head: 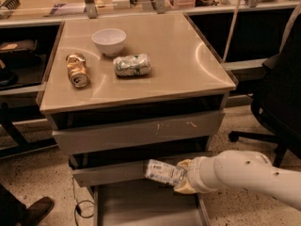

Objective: Pick blue plastic bottle from bottom drawer and place on counter

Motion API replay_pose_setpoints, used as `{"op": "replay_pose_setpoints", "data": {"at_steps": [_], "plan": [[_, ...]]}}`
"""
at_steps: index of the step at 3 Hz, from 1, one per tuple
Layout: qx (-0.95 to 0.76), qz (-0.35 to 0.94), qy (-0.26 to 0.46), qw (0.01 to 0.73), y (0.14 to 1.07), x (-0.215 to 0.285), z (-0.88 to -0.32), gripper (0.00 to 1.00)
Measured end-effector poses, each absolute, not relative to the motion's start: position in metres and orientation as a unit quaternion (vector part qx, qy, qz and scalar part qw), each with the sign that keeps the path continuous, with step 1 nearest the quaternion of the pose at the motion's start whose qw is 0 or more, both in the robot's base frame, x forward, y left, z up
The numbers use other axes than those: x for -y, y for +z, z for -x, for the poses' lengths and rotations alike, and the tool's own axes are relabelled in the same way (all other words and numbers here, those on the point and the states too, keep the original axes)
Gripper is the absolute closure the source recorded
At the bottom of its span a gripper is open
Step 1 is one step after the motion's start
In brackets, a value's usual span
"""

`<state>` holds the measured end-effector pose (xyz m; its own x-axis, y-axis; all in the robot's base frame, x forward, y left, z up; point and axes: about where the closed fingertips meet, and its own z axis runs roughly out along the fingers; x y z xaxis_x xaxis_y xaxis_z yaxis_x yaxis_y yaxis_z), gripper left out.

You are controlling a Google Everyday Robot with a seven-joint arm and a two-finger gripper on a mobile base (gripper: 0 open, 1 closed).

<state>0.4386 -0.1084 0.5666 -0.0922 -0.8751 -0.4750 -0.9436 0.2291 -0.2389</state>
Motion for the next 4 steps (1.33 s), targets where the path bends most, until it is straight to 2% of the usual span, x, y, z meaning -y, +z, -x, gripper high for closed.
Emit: {"op": "replay_pose_setpoints", "data": {"at_steps": [1,2,4], "plan": [[-0.727,0.626,0.017,0.282,0.637,0.106,-0.456,1.0],[-0.727,0.626,0.017,0.282,0.637,0.106,-0.456,1.0],[-0.712,0.616,-0.054,0.333,0.73,0.125,-0.464,1.0]]}}
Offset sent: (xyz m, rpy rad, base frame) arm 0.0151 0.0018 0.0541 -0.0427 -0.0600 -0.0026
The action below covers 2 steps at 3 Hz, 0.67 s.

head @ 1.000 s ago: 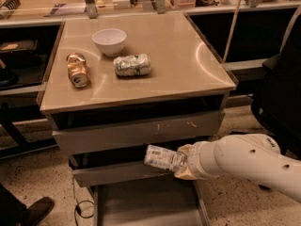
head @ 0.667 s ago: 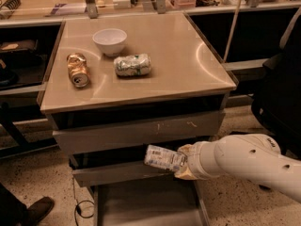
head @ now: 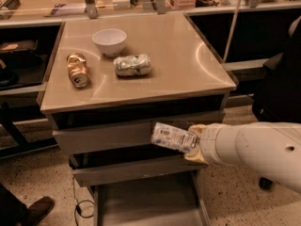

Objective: Pick blue plastic bottle from bottom drawer and place on counter

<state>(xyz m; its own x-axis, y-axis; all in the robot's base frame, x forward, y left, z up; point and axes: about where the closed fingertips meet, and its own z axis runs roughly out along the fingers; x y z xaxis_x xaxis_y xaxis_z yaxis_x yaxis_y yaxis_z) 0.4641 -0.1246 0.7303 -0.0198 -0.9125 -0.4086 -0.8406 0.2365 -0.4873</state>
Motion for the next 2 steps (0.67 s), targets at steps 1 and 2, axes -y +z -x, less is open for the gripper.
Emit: {"op": "replay_pose_setpoints", "data": {"at_steps": [1,2], "plan": [[-0.704,0.607,-0.094,0.356,0.7969,0.132,-0.4805,1.0],[-0.704,0.607,-0.094,0.356,0.7969,0.132,-0.4805,1.0]]}}
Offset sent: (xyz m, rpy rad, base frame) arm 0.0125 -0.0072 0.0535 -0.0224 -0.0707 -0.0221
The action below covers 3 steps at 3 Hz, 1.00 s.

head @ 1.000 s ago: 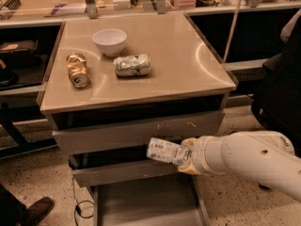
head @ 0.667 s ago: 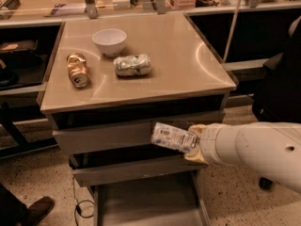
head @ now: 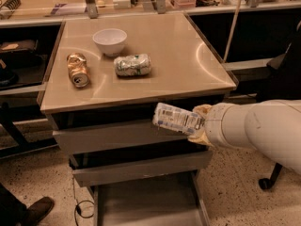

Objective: Pick blue plastic bottle from bottom drawer and place on counter

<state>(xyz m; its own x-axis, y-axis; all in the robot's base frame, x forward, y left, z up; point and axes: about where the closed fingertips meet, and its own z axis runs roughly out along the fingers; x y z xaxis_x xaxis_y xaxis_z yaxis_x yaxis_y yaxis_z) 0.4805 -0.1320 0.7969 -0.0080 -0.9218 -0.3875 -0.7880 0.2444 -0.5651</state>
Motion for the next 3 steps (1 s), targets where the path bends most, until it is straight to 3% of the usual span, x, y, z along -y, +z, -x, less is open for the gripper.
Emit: {"op": "replay_pose_setpoints", "data": {"at_steps": [3], "plan": [[-0.697,0.566,-0.138,0.417,0.929,0.168,-0.541,1.0]]}}
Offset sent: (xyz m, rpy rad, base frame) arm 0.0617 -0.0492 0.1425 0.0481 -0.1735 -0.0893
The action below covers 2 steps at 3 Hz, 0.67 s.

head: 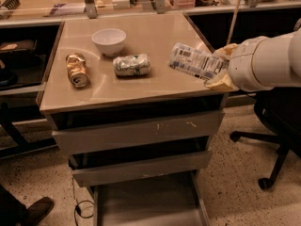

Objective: Pick blue plastic bottle from bottom drawer and place on counter

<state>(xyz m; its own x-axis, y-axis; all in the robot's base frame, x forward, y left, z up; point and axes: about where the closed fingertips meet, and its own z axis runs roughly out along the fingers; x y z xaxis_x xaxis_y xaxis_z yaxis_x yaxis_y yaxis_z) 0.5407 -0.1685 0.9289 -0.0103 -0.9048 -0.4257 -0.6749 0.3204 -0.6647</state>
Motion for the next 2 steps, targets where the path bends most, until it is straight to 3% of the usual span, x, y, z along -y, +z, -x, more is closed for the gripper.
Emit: {"op": "replay_pose_setpoints", "data": {"at_steps": [2], "plan": [[-0.705,0.558,-0.131,0.418,0.935,0.172,-0.558,1.0]]}}
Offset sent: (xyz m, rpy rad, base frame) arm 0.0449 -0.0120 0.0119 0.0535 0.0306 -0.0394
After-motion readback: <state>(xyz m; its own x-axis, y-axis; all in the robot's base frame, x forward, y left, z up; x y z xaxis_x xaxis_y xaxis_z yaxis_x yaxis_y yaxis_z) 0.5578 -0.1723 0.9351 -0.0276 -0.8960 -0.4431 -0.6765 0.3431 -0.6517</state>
